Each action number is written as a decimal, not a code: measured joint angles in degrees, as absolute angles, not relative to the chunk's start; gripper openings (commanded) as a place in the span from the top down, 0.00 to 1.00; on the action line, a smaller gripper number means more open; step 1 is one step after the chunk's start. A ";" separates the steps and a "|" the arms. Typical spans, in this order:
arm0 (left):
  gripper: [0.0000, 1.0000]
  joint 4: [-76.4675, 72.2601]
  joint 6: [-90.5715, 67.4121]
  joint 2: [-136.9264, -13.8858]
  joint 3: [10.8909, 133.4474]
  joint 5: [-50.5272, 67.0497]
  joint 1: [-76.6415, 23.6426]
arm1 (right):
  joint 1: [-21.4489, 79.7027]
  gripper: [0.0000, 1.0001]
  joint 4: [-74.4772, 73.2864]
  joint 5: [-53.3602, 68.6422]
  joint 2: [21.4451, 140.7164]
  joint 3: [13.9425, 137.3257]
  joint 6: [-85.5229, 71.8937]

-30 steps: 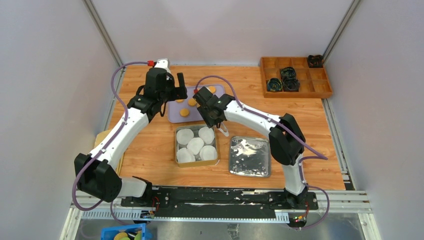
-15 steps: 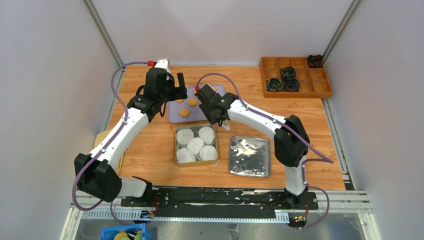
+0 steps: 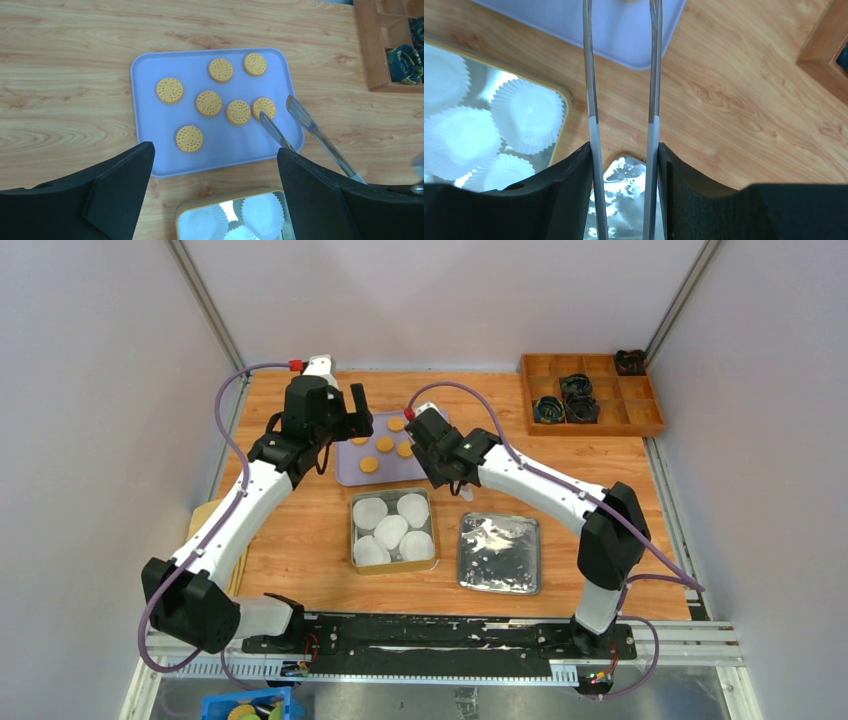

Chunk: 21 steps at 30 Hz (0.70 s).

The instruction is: Pack the cookies

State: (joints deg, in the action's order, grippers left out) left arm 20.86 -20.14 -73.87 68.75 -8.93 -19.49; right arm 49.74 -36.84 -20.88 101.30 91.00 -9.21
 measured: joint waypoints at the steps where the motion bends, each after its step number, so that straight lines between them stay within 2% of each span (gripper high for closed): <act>1: 0.00 20.86 -20.16 -73.87 68.75 -8.78 -19.49 | 49.74 0.50 -36.82 -21.08 101.30 89.89 -9.23; 9: 0.00 20.84 -20.18 -73.87 68.75 -8.12 -19.49 | 49.08 0.50 -36.53 -20.88 101.36 83.05 -10.17; 21: 0.00 20.84 -20.16 -73.87 68.75 -8.14 -19.49 | 46.02 0.49 -33.17 -18.72 105.89 82.94 -11.00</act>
State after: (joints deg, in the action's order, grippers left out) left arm 20.84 -20.16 -73.87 68.75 -8.14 -19.49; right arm 46.02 -33.17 -18.72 105.89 82.94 -11.00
